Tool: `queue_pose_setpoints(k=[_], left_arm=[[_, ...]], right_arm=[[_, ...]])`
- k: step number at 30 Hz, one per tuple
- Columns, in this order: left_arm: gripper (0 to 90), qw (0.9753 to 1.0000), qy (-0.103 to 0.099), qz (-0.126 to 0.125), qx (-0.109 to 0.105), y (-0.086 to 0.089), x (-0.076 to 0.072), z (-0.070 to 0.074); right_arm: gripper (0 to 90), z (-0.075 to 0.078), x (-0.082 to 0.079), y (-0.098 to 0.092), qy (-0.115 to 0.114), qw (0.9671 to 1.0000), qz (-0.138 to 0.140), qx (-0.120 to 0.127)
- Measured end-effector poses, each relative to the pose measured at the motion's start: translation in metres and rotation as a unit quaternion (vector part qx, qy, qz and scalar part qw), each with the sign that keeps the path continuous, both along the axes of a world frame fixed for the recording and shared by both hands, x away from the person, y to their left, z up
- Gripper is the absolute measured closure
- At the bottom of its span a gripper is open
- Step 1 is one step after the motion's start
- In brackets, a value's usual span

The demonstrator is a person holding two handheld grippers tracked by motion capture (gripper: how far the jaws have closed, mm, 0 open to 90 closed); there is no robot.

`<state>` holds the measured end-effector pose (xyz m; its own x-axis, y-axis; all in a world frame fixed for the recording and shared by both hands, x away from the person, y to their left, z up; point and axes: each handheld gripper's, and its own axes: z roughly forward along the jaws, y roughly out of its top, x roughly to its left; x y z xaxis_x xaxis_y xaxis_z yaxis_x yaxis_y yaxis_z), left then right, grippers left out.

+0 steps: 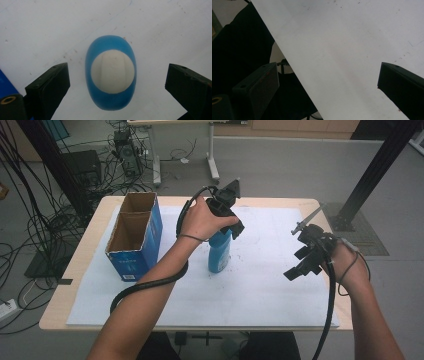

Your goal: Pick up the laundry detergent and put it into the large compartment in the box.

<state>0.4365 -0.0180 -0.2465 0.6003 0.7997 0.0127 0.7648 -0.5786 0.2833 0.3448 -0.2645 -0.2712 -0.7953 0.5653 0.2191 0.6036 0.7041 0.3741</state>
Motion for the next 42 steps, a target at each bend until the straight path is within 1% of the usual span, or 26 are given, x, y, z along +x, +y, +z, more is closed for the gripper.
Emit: queue_pose_setpoints(k=[2,3,4,6,14,19,22,25,28,31,34,37,40,42], left_arm=[[6.1,1.0,-0.005,0.001,0.007,-0.001,0.0,-0.001],[6.2,1.0,-0.005,0.001,0.007,-0.001,0.0,-0.001],[6.2,0.9999,-0.009,0.005,0.011,-0.001,0.001,-0.003],[6.2,0.9999,-0.009,0.005,0.012,-0.001,0.001,-0.003],[6.1,1.0,-0.001,0.006,0.006,-0.001,0.003,-0.01],[6.0,0.9999,-0.004,0.007,0.007,-0.002,0.004,-0.013],[6.0,0.9999,-0.01,0.009,0.011,-0.002,0.005,-0.015],[5.9,0.9998,-0.01,0.011,0.013,-0.002,0.006,-0.016],[5.9,0.9999,-0.005,0.01,0.009,-0.003,0.007,-0.019],[5.9,0.9999,-0.004,0.01,0.01,-0.003,0.008,-0.022],[6.0,0.9997,-0.011,0.015,0.015,-0.003,0.009,-0.025],[6.0,0.9998,-0.007,0.015,0.012,-0.003,0.009,-0.027],[6.0,0.9995,-0.013,0.017,0.025,-0.004,0.009,-0.03],[6.0,0.9996,-0.01,0.016,0.022,-0.005,0.01,-0.032]], right_arm=[[3.3,0.0,0.0,0.0,-0.001,1.0,0.002,-0.001],[3.3,0.0,0.0,0.0,-0.001,1.0,0.002,-0.001],[3.3,0.0,-0.001,0.001,-0.001,1.0,0.001,-0.001],[3.3,0.0,-0.001,0.0,-0.001,1.0,0.001,0.0],[3.3,-0.001,-0.001,0.0,-0.002,1.0,0.0,-0.001],[3.3,-0.003,-0.001,-0.001,0.0,1.0,0.0,0.0],[3.3,-0.003,-0.001,-0.001,0.002,1.0,-0.001,-0.001],[3.3,-0.002,-0.002,-0.002,-0.001,1.0,-0.003,-0.001],[3.4,-0.002,-0.002,-0.002,-0.001,1.0,-0.004,-0.001],[3.3,-0.003,-0.002,-0.003,-0.001,1.0,-0.004,0.0],[3.4,-0.005,-0.002,-0.003,0.001,1.0,-0.004,0.0],[3.4,-0.006,-0.001,-0.003,0.001,1.0,-0.003,0.0],[3.4,-0.007,-0.001,-0.003,0.002,1.0,-0.003,0.001],[3.4,-0.007,-0.001,-0.003,0.004,1.0,-0.005,0.002]])
